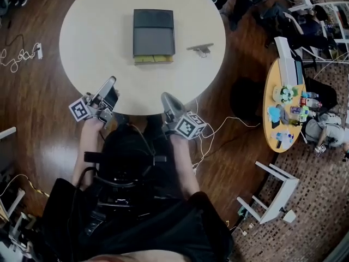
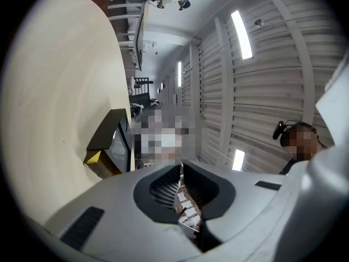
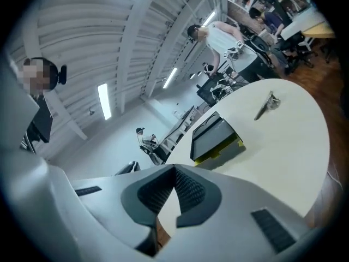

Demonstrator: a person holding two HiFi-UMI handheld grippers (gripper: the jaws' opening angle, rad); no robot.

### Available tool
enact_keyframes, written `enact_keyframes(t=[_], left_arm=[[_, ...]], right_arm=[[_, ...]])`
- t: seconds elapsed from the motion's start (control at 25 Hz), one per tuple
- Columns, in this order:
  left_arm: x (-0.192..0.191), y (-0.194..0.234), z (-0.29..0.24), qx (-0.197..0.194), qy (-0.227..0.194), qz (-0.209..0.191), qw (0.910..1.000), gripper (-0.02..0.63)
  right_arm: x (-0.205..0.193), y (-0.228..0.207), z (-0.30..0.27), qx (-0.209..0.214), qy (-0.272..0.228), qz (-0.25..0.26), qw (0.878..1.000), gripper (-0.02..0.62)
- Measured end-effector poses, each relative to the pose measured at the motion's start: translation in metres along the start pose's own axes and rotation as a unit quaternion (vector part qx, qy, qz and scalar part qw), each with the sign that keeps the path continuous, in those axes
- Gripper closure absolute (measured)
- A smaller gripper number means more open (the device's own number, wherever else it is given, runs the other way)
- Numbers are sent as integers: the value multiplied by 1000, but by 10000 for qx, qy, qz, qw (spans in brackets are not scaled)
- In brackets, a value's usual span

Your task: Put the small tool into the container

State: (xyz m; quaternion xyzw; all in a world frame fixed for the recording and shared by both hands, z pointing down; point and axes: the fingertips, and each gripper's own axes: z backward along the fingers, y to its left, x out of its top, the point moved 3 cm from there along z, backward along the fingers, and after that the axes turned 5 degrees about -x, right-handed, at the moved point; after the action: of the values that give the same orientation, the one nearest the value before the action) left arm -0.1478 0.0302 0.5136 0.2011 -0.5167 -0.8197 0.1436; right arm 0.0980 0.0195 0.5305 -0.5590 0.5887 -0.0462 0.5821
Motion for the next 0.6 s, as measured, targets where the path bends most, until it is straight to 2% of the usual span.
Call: enact_keyframes(t=[0.12, 0.2, 0.28, 0.36, 0.4, 0.48, 0.6], left_arm=[[-2, 6, -14, 218, -125, -199, 9995, 592], [-5, 9, -27, 340, -144, -350, 9987, 592], [-11, 15, -39, 511, -151, -459, 9975, 592], [-19, 22, -47, 693, -158, -581, 9958, 592], [-19, 25, -51, 769, -144, -692, 9945, 592], [-12, 29, -63, 885, -170, -922, 9917, 592], [5, 29, -71, 1007, -473, -1116, 9875, 592]], right_arm=[[12, -18, -15, 136, 180, 295, 9993, 614], [23, -31, -30, 164, 390, 697, 9967, 558], [31, -47, -44, 199, 669, 1159, 9908, 558], [30, -63, -53, 303, 966, 1676, 9806, 522], [27, -71, -60, 363, 1124, 2011, 9724, 507], [24, -85, -81, 495, 1478, 2774, 9480, 463], [22, -83, -104, 717, 1869, 3981, 8952, 442]])
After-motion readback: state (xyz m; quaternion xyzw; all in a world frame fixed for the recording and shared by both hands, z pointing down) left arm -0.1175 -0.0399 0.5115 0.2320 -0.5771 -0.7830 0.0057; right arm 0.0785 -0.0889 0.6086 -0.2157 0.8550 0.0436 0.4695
